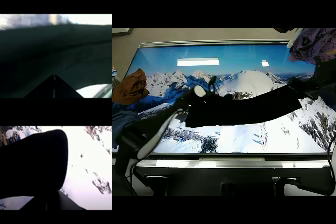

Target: Fold the clothes and pants, and hang the long-sleeved shirts on hangers.

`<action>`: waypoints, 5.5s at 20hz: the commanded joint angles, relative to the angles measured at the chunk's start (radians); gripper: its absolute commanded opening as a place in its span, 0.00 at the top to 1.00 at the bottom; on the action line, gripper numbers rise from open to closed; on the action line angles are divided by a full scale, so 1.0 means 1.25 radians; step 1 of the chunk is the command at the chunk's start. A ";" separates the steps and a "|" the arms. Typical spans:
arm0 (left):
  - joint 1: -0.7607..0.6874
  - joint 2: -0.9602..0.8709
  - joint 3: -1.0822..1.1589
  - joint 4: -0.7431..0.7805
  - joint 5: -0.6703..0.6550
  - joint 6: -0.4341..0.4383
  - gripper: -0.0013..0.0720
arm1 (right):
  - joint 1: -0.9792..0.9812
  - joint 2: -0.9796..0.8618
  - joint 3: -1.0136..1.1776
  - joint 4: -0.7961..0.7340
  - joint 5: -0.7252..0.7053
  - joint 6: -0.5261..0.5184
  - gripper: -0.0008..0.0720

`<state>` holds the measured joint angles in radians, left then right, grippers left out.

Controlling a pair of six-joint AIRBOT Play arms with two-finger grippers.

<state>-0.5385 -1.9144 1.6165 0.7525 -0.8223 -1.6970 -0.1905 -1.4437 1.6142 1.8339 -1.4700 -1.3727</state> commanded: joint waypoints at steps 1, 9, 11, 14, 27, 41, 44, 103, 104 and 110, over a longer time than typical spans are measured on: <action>-0.109 -0.058 0.022 -0.105 0.083 -0.020 0.96 | 0.001 0.017 0.074 -0.038 -0.075 0.030 0.94; -0.201 -0.221 0.197 -0.253 0.109 -0.020 0.96 | 0.001 0.020 0.170 -0.039 -0.163 0.040 0.94; -0.208 -0.246 0.229 -0.266 0.105 -0.020 0.96 | 0.001 0.020 0.177 -0.041 -0.163 0.040 0.94; -0.186 -0.238 0.232 -0.265 0.070 -0.020 0.96 | 0.001 0.020 0.177 -0.063 -0.163 0.041 0.94; 0.251 0.160 0.231 0.344 -0.498 -0.081 0.96 | 0.246 0.013 0.176 -0.075 -0.072 0.302 0.95; 0.490 0.295 0.231 0.384 -0.567 -0.046 0.96 | 0.614 -0.201 0.176 -0.108 0.133 0.567 0.95; 0.490 0.295 0.231 0.384 -0.565 -0.046 0.96 | 0.643 -0.236 0.176 -0.107 0.154 0.579 0.95; 0.491 0.290 0.231 0.383 -0.560 0.011 0.96 | 0.137 -0.281 -0.221 0.485 0.254 -0.343 0.95; 0.491 0.290 0.231 0.383 -0.560 0.010 0.96 | 0.133 -0.267 -0.198 0.472 0.255 -0.330 0.95; 0.491 0.290 0.231 0.383 -0.560 0.011 0.96 | 0.051 -0.253 -0.001 0.417 0.211 -0.188 0.95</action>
<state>0.0746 -1.5520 1.9049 1.2312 -1.5219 -1.6840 -0.0837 -1.7664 1.5101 2.3825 -1.1820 -1.6875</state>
